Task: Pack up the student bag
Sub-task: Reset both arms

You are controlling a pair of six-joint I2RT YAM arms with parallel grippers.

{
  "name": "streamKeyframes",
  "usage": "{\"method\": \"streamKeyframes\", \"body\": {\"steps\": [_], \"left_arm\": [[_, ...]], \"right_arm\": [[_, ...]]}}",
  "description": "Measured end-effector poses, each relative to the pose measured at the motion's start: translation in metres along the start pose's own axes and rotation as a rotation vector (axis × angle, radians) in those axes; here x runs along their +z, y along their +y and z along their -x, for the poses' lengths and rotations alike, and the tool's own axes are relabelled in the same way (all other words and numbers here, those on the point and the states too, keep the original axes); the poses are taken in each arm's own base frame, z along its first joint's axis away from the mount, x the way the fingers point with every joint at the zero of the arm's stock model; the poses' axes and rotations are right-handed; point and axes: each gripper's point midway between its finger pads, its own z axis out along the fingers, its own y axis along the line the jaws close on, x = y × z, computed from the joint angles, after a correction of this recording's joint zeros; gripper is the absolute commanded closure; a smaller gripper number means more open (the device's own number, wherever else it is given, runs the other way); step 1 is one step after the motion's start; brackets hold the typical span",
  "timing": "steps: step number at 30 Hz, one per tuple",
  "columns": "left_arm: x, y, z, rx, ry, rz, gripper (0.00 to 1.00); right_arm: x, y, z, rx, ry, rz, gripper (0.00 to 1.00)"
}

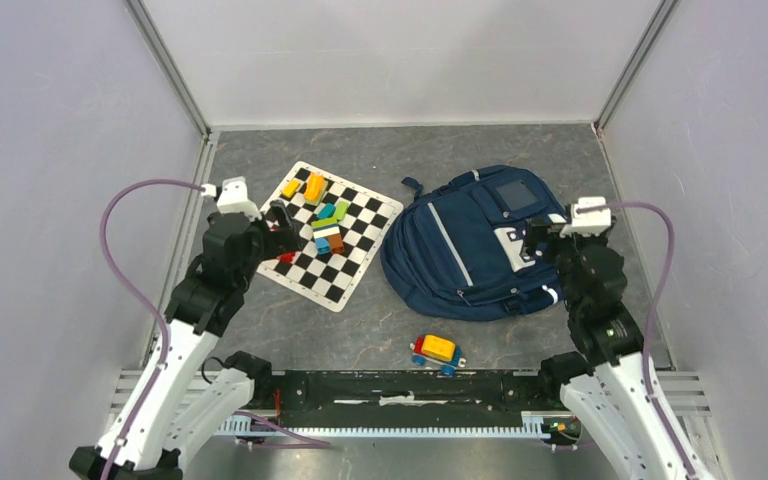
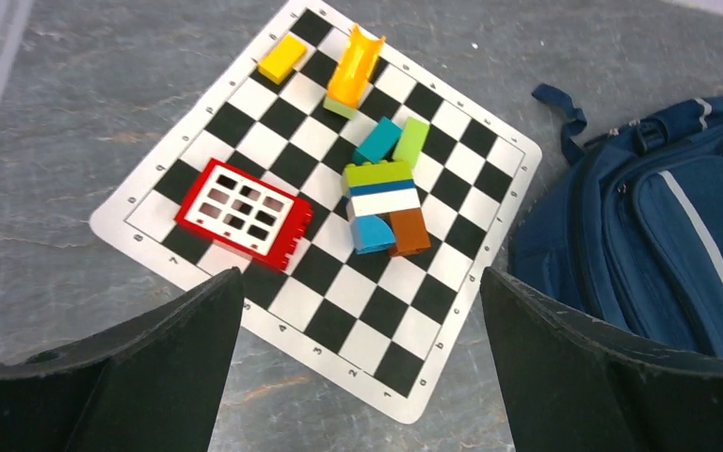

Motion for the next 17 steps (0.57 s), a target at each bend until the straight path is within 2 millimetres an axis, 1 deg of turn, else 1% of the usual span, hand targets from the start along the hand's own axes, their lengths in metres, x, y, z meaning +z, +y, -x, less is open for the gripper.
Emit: {"method": "streamKeyframes", "body": {"steps": [2,3,5,7,9,11,17], "left_arm": [[-0.005,0.009,-0.001,0.009,-0.031,0.024,0.00],[-0.006,0.012,-0.004,0.013,-0.035,0.033,0.00],[-0.009,0.021,-0.013,0.024,-0.035,0.054,0.00],[-0.012,0.025,-0.016,0.030,-0.042,0.062,0.00],[-0.014,0.027,-0.014,0.031,-0.056,0.066,0.00],[-0.017,0.029,-0.013,0.031,-0.071,0.071,0.00],[-0.024,0.032,-0.005,0.025,-0.112,0.076,0.00]], "right_arm": [[-0.007,-0.007,0.009,0.004,-0.081,-0.024,0.02],[-0.010,-0.010,0.010,0.004,-0.109,-0.037,0.02],[-0.011,-0.014,0.007,-0.006,-0.125,-0.052,0.02],[-0.010,-0.014,0.000,-0.017,-0.120,-0.058,0.02],[-0.009,-0.015,-0.007,-0.031,-0.109,-0.059,0.02],[-0.009,-0.016,-0.010,-0.041,-0.105,-0.066,0.02],[-0.010,-0.020,-0.005,-0.050,-0.127,-0.082,0.02]]}}
